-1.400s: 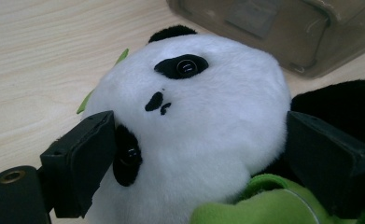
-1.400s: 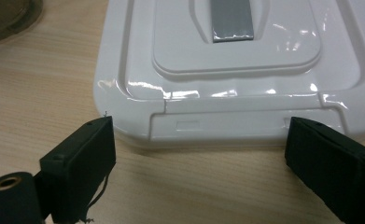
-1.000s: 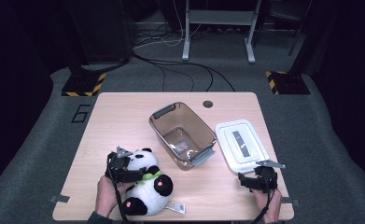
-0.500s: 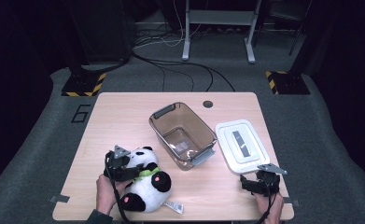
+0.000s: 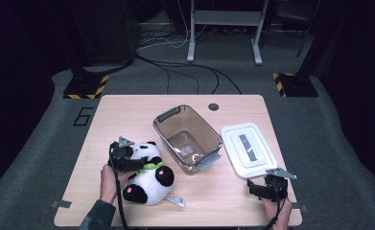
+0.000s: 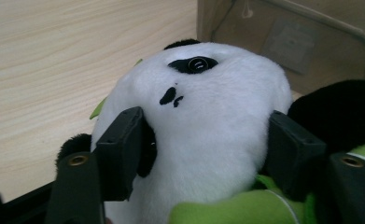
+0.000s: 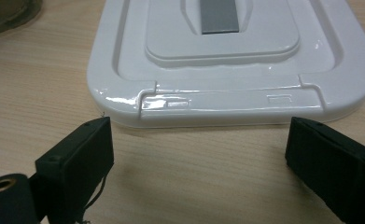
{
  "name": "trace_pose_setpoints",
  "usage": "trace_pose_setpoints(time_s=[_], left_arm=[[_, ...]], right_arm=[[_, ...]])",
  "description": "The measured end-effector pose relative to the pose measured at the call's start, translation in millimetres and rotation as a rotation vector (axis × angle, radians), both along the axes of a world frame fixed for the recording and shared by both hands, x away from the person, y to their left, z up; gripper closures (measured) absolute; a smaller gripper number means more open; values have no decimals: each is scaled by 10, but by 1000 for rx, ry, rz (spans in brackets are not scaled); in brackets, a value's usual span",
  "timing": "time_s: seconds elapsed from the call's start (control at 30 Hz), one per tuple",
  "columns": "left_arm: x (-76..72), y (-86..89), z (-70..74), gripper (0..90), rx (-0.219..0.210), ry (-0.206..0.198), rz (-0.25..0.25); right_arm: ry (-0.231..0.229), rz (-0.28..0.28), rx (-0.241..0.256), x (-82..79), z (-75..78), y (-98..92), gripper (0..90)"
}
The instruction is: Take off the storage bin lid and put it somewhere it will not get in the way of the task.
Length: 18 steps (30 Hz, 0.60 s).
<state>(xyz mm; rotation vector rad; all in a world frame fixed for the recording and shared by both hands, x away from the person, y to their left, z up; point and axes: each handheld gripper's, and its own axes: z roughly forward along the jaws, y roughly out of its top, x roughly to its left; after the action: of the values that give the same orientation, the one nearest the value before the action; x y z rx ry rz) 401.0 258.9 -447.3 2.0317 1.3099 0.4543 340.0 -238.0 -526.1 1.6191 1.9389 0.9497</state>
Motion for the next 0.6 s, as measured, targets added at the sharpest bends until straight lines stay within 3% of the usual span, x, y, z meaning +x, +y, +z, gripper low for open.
trace_pose_setpoints(time_s=[0.07,0.3,0.37,0.43,0.6], left_arm=[[-13,19,38,235,-16,1,2],[-215,119,320,147,-74,-88,18],[-319,124,443,146,-83,-103,-20],[-349,110,463,147,-74,-106,-34],[-449,-35,441,198,-25,-91,-130]], right_arm=[[0,0,5,0,0,-3,71],[-1,5,10,-1,-1,-7,75],[0,5,11,0,0,-6,75],[0,4,9,-1,0,-5,76],[0,5,10,0,-1,-6,76]])
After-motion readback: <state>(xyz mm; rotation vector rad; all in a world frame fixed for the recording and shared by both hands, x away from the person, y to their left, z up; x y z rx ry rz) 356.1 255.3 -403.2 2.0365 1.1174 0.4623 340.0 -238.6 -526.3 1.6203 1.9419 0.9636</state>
